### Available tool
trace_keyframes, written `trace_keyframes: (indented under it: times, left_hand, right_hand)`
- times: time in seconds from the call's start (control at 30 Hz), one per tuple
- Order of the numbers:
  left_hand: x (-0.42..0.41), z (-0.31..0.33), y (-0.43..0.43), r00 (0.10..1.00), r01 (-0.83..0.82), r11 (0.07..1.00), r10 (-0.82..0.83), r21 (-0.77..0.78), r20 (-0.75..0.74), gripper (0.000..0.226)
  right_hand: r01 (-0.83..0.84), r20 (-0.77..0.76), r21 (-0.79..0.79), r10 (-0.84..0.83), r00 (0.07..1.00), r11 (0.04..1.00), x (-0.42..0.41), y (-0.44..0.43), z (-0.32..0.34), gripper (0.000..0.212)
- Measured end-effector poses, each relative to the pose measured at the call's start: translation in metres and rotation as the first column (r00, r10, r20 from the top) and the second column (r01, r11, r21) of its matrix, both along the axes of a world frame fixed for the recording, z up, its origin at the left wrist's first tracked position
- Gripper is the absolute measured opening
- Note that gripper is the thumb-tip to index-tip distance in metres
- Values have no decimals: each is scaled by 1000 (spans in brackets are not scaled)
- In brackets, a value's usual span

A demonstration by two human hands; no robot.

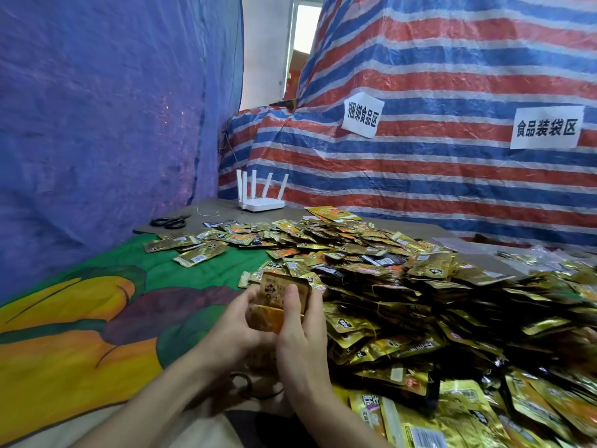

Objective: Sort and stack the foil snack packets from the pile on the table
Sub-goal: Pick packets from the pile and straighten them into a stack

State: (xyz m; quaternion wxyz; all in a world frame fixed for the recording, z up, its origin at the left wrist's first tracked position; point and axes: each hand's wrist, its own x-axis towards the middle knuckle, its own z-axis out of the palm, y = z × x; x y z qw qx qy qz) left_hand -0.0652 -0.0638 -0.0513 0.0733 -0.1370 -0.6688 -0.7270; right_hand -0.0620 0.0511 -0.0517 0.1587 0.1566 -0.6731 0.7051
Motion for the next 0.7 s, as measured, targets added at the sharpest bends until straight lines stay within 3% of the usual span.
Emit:
trace_keyframes:
  times: [0.07,0.23,0.37,0.43,0.57,0.7]
  left_hand:
    - [3,1,-4,998,55,998,-55,-20,21,64]
    - [8,1,-3,997,53,984,-60,-173,-40,38]
    - [16,1,13,999,-9,992,4,-124,-41,38]
    - [21,3,23,996,2,995,-11,-100,-92,34]
    - [23,8,31,933,-186,917,52,-352,-357,35]
    - [26,11,41,913,-233,878,49,-419,-405,47]
  right_hand:
    - [12,-12,13,-12,1000,1000,2,-2,-1,44]
    - [14,0,-33,-14,1000,999,4,-1,3,41]
    - [52,-43,-69,-55,998,996,10,3,17,19]
    - [80,-112,-59,-87,990,995,11,10,29,19]
    - [74,-196,97,-53,979,993,27,37,45,31]
    - [176,-321,301,-74,944,937,42,100,51,22]
